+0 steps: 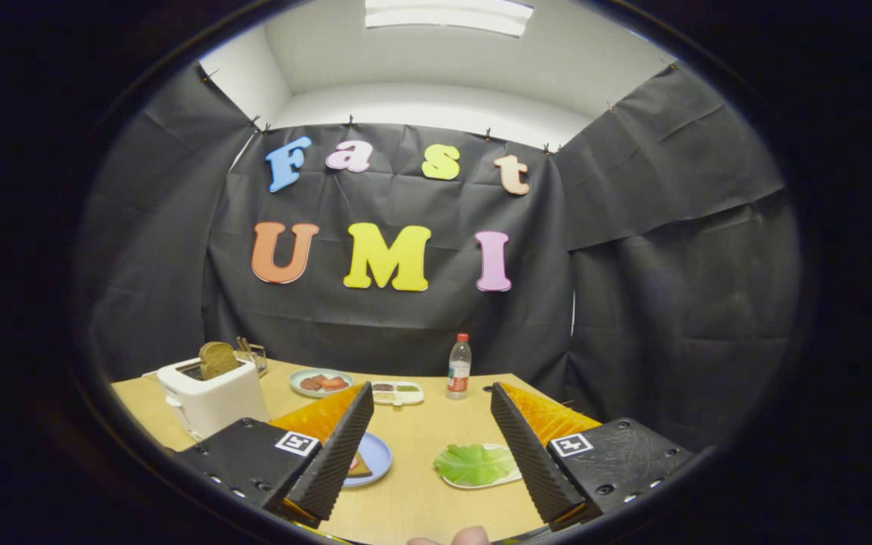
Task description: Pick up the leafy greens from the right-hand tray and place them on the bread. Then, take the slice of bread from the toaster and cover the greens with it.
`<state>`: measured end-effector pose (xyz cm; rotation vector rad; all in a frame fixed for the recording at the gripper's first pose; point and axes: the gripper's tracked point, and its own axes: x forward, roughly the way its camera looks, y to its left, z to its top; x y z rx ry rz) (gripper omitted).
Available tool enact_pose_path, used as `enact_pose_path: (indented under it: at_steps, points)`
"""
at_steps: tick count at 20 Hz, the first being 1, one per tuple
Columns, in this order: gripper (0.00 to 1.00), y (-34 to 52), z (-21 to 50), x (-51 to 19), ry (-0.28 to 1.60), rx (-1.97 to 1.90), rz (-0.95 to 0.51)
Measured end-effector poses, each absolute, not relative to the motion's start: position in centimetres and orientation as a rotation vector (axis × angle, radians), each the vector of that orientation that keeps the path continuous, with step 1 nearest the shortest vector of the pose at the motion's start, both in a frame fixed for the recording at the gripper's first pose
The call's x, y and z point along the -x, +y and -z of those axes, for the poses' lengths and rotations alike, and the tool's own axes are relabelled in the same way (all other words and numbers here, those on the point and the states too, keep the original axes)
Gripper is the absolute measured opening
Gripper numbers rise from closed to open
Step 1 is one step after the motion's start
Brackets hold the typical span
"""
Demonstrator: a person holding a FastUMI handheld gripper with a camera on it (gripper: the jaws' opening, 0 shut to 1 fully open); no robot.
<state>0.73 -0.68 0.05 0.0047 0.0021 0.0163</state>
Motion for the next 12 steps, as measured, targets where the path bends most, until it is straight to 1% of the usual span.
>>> enact_pose_path:
  at_steps: [8, 12]
  points:
    - [0.95, -3.2, 0.6, -1.8, 0.028, 0.022, -0.047]
    - [0.95, -6.0, 1.0, -2.6, 0.052, 0.045, -0.054]
